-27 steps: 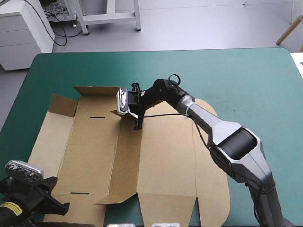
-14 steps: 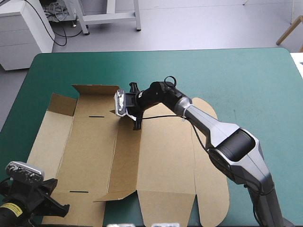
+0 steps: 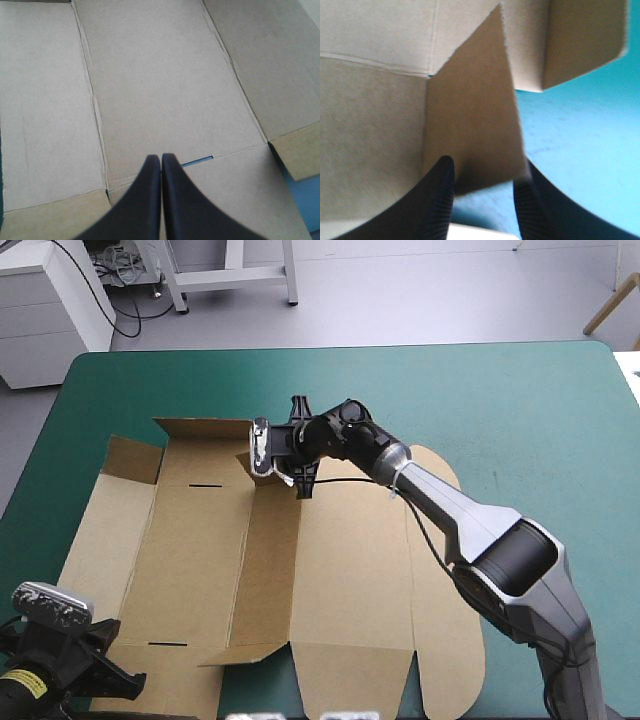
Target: Fold the box
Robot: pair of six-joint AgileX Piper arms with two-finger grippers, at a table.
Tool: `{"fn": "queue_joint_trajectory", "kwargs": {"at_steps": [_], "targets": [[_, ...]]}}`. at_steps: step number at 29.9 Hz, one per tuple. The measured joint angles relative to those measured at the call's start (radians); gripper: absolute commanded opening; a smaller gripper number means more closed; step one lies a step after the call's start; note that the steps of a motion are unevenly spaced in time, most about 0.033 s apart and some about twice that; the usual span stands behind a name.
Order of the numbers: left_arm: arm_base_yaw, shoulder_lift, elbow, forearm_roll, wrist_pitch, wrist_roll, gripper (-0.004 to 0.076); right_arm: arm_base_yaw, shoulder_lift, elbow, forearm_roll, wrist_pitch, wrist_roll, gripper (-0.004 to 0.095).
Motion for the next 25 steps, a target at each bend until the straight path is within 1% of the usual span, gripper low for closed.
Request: {"fn": "queue_joint_trajectory", "kwargs": {"at_steps": [3,6,8,11,13,14,19,22,25], "targets": [[0.0,0.0,0.0,0.006,0.0,0.0,-0.001,-0.02,-0.059,0.0,-0.1,0.021,0.09,0.0302],[0.0,0.0,0.0,0.006,0.0,0.0,-0.001,-0.062,-0.118,0.0,-0.172,0.094,0.167,0.0266],[0.0,0.0,0.0,0.006,0.0,-0.008,-0.001,-0.096,-0.15,0.0,-0.218,0.177,0.254,0.0219],[0.0,0.0,0.0,0.006,0.005,-0.016,-0.001,-0.157,-0.192,0.0,-0.265,0.325,0.402,0.0095],[0.0,0.0,0.0,0.006,0.016,-0.017,-0.001,-0.212,-0.226,0.0,-0.264,0.42,0.469,0.0011],[0.0,0.0,0.0,0.006,0.022,-0.018,-0.001,-0.241,-0.242,0.0,-0.257,0.45,0.499,-0.0021],[0.0,0.0,0.0,0.006,0.043,-0.018,-0.001,-0.395,-0.397,0.015,-0.166,0.486,0.663,-0.0018],[0.0,0.0,0.0,0.006,0.049,-0.018,-0.001,-0.477,-0.516,0.078,-0.148,0.489,0.756,-0.0018],[0.0,0.0,0.0,0.006,0.05,-0.018,-0.001,-0.56,-0.646,0.179,-0.143,0.492,0.814,-0.0018]]}}
